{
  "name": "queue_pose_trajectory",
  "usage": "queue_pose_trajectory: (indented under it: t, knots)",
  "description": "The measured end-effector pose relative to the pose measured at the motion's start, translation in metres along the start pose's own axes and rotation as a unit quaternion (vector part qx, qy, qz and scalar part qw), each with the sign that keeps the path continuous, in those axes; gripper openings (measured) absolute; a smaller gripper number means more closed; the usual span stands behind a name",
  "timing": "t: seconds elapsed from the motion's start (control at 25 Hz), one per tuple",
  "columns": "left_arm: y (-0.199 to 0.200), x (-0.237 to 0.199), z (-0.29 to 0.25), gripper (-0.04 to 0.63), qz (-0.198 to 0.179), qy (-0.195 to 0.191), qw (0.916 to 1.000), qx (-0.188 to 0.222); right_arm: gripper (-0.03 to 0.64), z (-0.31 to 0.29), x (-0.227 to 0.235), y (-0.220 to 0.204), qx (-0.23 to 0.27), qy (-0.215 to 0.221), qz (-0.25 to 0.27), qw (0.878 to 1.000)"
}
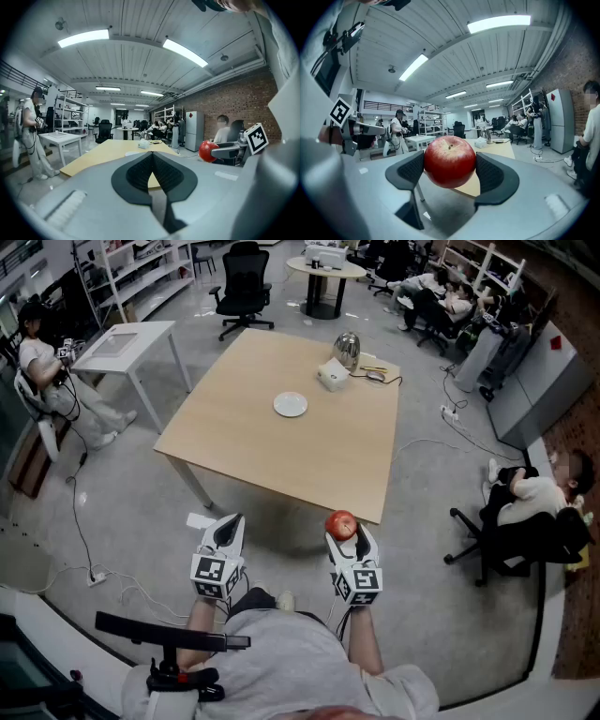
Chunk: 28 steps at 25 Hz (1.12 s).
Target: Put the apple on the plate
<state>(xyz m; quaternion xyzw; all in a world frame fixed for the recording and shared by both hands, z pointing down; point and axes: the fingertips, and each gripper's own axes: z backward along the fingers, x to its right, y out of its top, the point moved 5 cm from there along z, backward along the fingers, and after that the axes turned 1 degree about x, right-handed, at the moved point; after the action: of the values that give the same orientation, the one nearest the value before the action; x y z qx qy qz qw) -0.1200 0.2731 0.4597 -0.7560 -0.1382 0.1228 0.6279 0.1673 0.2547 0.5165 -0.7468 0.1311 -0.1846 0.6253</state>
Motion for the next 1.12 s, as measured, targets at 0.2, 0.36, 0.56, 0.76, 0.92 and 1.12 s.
queue_pose_trajectory:
  t: [0.2,0.36,0.56,0.76,0.92,1.12]
  knots:
    - [0.001,0.009,0.000,0.020,0.003,-0.007,1.0000,0.002,0.351,0.010,0.004,0.004,0.010,-0.003,-0.009,1.000]
    - [0.007,0.016,-0.005,0.020,0.004,-0.016,0.9999,0.000,0.351,0.015,0.008,0.007,0.013,-0.007,-0.008,1.000]
    - [0.003,0.027,-0.014,0.019,0.006,-0.032,0.9995,-0.004,0.351,0.024,0.020,0.004,0.004,-0.023,-0.011,1.000]
    - [-0.004,0.028,-0.030,0.019,0.010,-0.041,0.9991,-0.009,0.351,0.024,0.030,0.000,-0.008,-0.034,-0.012,0.999]
    - [-0.003,0.021,-0.050,0.020,0.014,-0.047,0.9988,-0.010,0.351,0.015,0.038,0.001,-0.014,-0.043,-0.011,0.999]
    - [-0.001,0.011,-0.087,0.020,0.010,-0.052,0.9985,-0.008,0.351,-0.007,0.057,0.007,-0.014,-0.055,-0.001,0.998]
